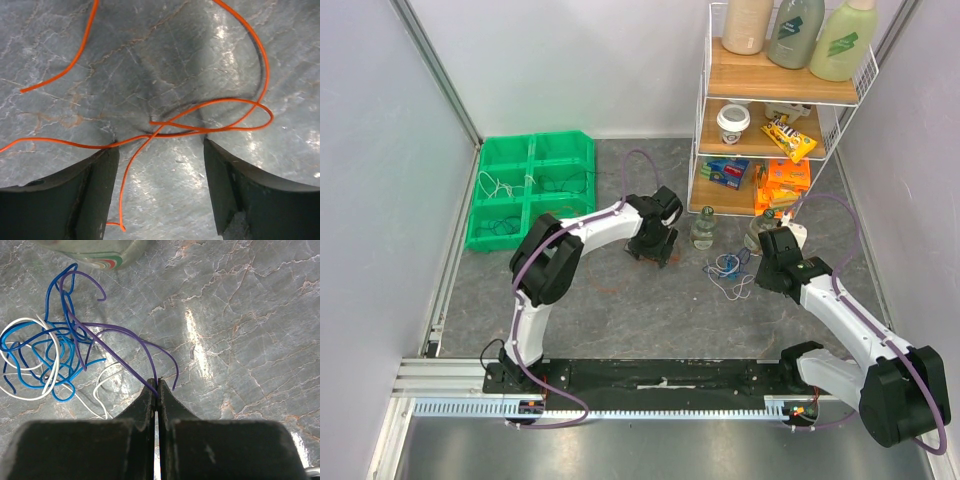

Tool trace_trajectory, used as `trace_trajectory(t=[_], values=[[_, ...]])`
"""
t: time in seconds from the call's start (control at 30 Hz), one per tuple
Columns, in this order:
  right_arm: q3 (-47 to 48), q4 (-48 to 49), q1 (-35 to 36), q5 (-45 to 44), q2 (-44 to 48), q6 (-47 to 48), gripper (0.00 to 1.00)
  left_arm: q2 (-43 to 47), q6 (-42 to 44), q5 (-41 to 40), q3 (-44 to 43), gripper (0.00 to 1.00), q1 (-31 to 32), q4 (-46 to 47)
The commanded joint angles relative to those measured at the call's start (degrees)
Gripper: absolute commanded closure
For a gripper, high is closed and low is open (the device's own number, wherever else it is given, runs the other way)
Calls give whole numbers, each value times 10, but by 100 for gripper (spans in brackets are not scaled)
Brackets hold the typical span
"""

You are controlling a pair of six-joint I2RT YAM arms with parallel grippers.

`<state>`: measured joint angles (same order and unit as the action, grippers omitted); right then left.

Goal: Untangle the cables

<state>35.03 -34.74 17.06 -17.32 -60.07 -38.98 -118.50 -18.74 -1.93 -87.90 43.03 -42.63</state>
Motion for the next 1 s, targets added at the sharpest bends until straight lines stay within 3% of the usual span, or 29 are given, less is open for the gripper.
trace_trajectory(t=[0.0, 0.3, 0.7, 0.9, 0.97], values=[[-3, 11, -1, 4, 3, 4, 100, -31, 31, -60, -20, 32, 11, 25], [-4, 12, -1, 2, 4, 3, 100, 4, 36, -126, 17, 98, 14, 47], [-4, 13, -1, 3, 4, 4, 100, 180, 104, -121, 18, 98, 13, 109], [-5, 13, -1, 4, 5, 5, 100, 140, 46, -123, -62, 98, -7, 54], [-6, 14, -1, 4, 6, 4, 100, 113, 23, -112, -90, 90, -18, 32]])
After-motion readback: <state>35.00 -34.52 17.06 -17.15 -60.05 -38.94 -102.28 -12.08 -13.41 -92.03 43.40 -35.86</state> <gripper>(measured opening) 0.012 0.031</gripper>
